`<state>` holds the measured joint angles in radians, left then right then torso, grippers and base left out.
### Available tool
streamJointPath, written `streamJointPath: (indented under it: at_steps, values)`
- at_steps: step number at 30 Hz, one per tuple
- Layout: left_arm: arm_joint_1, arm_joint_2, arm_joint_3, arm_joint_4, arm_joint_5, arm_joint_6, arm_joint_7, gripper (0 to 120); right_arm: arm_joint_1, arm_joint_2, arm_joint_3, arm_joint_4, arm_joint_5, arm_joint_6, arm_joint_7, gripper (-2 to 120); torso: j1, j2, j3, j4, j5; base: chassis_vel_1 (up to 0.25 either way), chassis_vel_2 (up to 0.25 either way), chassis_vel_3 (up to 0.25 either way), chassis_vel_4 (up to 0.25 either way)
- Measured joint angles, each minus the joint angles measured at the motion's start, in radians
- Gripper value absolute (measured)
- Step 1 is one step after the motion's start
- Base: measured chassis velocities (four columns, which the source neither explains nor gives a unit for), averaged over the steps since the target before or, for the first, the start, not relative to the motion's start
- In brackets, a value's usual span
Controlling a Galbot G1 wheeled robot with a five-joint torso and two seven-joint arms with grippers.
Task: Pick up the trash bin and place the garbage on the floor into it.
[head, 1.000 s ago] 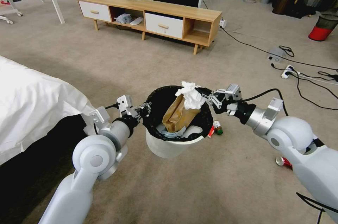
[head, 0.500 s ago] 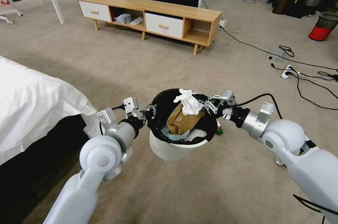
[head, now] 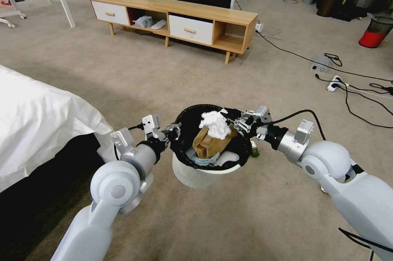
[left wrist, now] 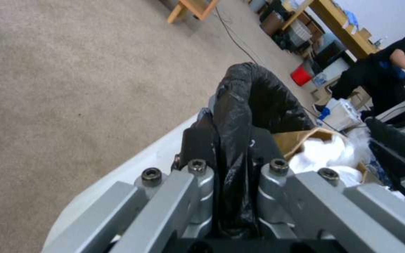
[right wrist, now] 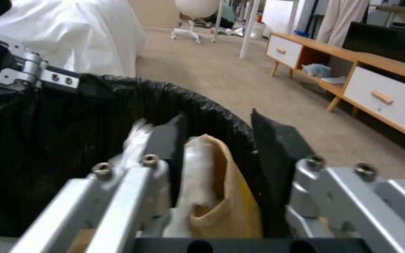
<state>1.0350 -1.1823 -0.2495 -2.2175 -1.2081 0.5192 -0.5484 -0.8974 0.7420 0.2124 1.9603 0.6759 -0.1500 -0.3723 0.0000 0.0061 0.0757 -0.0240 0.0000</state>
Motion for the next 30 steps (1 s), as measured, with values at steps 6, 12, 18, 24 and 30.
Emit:
streamJointPath:
  at_steps: [6, 12, 18, 24, 30]
  values:
    - [0.004, -0.003, -0.005, -0.002, 0.004, -0.001, 0.001, 7, -0.001, 0.000, 0.000, 0.001, -0.003, -0.001, 0.009, 62, 0.000, 0.000, 0.000, 0.0000, 0.0000, 0.000, 0.000, 0.000, 0.000]
    - [0.004, -0.007, -0.007, 0.000, 0.008, -0.003, 0.000, 7, -0.001, 0.003, -0.002, -0.001, -0.004, -0.002, 0.021, 85, 0.000, 0.000, 0.000, 0.0000, 0.0000, 0.000, 0.000, 0.000, 0.000]
    - [0.003, -0.011, -0.017, 0.012, 0.016, -0.011, -0.016, 7, -0.002, 0.006, 0.010, 0.003, 0.000, -0.002, 0.027, 99, 0.000, 0.000, 0.000, 0.0000, 0.0000, 0.000, 0.000, 0.000, 0.000]
    - [0.005, -0.015, -0.038, 0.025, 0.043, -0.038, -0.028, 7, -0.001, 0.013, 0.051, 0.015, 0.017, -0.001, 0.052, 100, 0.000, 0.000, 0.000, 0.0000, 0.0000, 0.000, 0.000, 0.000, 0.000]
    - [0.012, -0.017, -0.070, 0.027, 0.064, -0.060, -0.029, 7, -0.002, 0.039, 0.112, 0.015, 0.030, -0.041, 0.203, 100, 0.000, 0.000, 0.000, 0.0000, 0.0000, 0.000, 0.000, 0.000, 0.000]
